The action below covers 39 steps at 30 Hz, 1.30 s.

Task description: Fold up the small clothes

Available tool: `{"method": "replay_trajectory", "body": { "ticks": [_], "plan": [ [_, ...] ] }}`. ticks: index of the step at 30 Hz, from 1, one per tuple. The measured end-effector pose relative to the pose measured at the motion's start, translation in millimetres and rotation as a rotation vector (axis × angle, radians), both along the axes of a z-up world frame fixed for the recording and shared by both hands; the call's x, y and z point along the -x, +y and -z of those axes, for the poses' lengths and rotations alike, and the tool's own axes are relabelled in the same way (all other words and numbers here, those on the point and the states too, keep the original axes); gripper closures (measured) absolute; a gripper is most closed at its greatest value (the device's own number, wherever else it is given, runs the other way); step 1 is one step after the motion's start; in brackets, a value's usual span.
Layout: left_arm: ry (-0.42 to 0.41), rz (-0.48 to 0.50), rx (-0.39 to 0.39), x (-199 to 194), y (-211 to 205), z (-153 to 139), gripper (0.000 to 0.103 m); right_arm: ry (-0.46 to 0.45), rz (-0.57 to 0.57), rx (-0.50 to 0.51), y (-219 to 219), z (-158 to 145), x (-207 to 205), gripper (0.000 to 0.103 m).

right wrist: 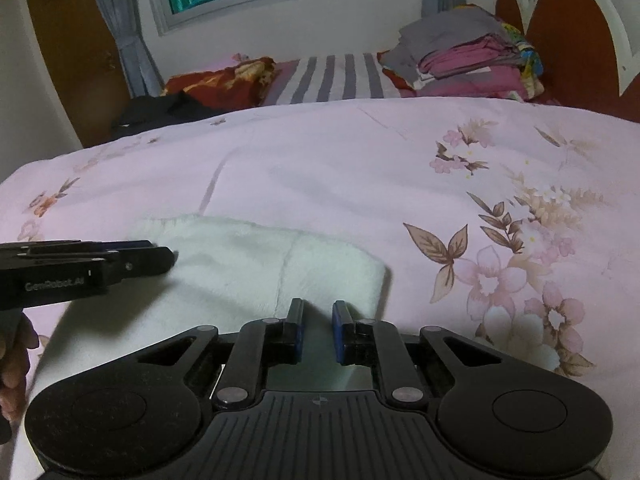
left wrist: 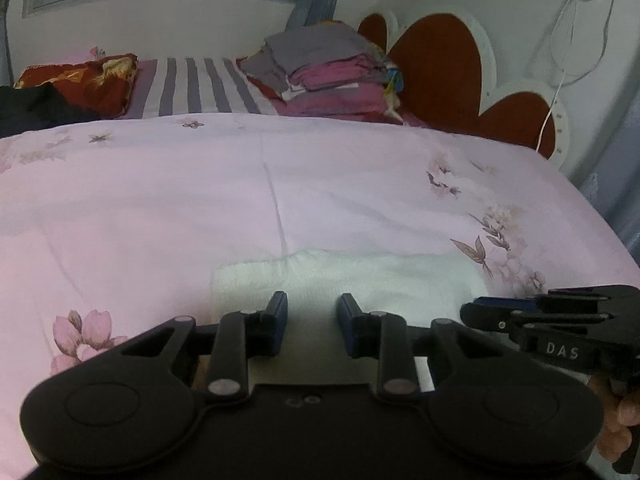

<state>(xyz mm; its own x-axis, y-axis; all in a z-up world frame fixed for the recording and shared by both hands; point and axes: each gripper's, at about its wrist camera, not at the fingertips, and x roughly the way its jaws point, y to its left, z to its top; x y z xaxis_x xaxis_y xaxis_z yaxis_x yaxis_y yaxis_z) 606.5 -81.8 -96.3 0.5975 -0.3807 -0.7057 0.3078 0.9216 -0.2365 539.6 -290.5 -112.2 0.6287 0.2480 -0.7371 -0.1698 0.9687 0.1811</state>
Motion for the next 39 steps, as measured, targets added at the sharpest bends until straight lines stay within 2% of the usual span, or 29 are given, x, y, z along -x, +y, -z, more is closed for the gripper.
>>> {"method": "replay_trajectory", "body": {
  "ticks": [5, 8, 10, 12, 14, 17, 19, 23, 24, 25, 26, 27, 29, 32, 35, 39],
  "plan": [
    [-0.065, 0.004, 0.069, 46.5, 18.9, -24.6, 0.076, -0.02, 0.016, 0.021, -0.1, -9.3, 14.8, 0.09],
    [-0.04, -0.013, 0.084, 59.4, 20.7, -19.8, 0.078, -0.056, 0.004, -0.018, 2.6, -21.7, 33.5, 0.09],
    [-0.034, -0.01, 0.055, 63.5, 15.5, -12.8, 0.078, -0.054, -0.019, -0.037, 11.1, -23.3, 39.7, 0.09],
    [-0.049, 0.006, 0.018, 66.2, 8.8, -14.3, 0.078, -0.036, -0.032, 0.054, 24.0, -12.6, 41.8, 0.09],
    [-0.064, 0.023, -0.01, 70.8, 4.7, -21.1, 0.079, -0.047, 0.012, 0.111, 22.1, -7.7, 40.6, 0.09],
    [-0.094, 0.039, -0.012, 90.8, 8.7, -32.4, 0.079, -0.033, 0.062, 0.117, 17.0, -17.8, 42.5, 0.09],
    [-0.118, 0.038, -0.015, 109.3, 15.6, -36.1, 0.079, -0.08, 0.044, 0.099, 15.1, -30.4, 58.2, 0.09],
    [-0.06, 0.04, 0.014, 118.9, 12.7, -15.8, 0.079, -0.089, -0.06, 0.038, 23.6, -39.0, 92.4, 0.09],
    [-0.056, 0.045, 0.028, 116.7, 9.7, -11.1, 0.079, -0.075, -0.106, 0.047, 31.7, -32.9, 96.0, 0.09],
    [-0.045, 0.05, 0.05, 114.6, 6.9, -9.4, 0.079, -0.052, -0.117, 0.099, 39.9, -23.7, 95.0, 0.09],
    [-0.025, 0.052, 0.061, 112.9, 4.2, -9.4, 0.079, -0.048, -0.104, 0.162, 45.0, -12.9, 94.2, 0.091],
    [-0.014, 0.065, 0.06, 113.4, 0.4, -10.0, 0.079, -0.072, -0.081, 0.179, 44.0, -10.2, 93.9, 0.09],
    [-0.025, 0.086, 0.026, 123.5, -2.0, -11.8, 0.08, -0.047, -0.043, 0.168, 40.5, -12.6, 90.1, 0.09],
    [-0.04, 0.084, 0.046, 149.3, 10.8, -17.7, 0.082, -0.035, -0.04, 0.178, 38.8, -21.8, 95.5, 0.09],
    [-0.057, 0.055, 0.059, 181.3, 28.3, -18.8, 0.082, -0.044, -0.054, 0.122, 36.1, -36.2, 121.3, 0.09],
    [0.006, 0.065, 0.063, 198.6, 31.4, -3.6, 0.082, -0.028, -0.142, 0.071, 48.1, -31.2, 157.3, 0.09]
  ]
}}
